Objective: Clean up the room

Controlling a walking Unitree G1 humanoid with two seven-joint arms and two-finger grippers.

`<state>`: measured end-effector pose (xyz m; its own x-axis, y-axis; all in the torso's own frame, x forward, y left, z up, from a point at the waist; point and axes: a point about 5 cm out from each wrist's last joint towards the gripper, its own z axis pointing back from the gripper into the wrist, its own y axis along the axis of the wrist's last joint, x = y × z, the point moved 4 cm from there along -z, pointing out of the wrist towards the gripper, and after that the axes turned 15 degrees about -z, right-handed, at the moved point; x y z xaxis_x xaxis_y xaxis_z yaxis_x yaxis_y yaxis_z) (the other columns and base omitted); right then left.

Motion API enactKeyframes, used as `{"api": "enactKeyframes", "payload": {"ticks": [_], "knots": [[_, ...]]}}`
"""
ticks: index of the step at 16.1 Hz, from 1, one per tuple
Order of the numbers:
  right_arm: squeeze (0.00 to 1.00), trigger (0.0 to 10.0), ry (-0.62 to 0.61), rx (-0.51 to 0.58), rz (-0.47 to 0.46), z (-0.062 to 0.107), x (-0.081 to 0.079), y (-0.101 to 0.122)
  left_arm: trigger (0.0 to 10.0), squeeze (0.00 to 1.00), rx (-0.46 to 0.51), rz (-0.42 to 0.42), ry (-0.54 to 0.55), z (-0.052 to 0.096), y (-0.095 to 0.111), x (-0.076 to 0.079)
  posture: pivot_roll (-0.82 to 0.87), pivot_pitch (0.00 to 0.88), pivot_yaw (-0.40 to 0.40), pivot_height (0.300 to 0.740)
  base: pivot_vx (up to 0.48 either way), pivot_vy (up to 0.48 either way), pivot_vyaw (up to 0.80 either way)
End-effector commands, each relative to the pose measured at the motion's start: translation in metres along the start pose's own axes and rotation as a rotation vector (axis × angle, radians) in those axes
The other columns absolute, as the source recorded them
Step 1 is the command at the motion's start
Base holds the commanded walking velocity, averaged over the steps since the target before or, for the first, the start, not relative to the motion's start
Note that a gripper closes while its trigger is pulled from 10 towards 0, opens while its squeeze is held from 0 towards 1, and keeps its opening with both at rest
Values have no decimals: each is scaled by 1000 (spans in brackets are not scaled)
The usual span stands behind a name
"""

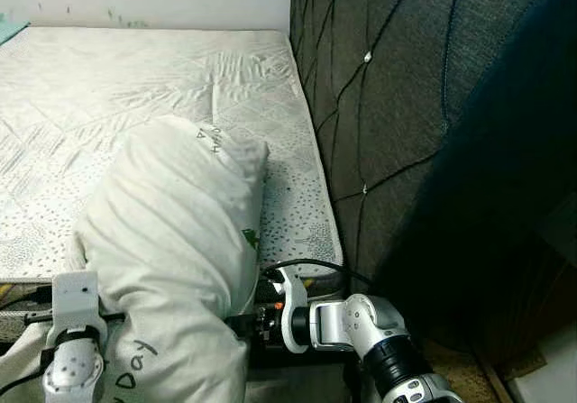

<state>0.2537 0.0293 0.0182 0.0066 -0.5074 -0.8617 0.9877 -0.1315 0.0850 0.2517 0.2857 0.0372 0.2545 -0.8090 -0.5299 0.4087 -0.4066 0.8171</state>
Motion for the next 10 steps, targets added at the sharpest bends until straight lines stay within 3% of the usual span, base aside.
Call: {"api": "enactKeyframes", "payload": {"ticks": [1, 10], "knots": [[0, 0, 133, -91, -6, -28, -41, -26, 0, 0, 37, 22, -85, -2, 14, 26, -50, 0, -55, 570, 0, 0, 0], [0, 0, 156, -72, -7, -26, -44, -22, 0, 0, 43, 42, -96, -8, 19, 31, -48, 0, -52, 570, 0, 0, 0]]}}
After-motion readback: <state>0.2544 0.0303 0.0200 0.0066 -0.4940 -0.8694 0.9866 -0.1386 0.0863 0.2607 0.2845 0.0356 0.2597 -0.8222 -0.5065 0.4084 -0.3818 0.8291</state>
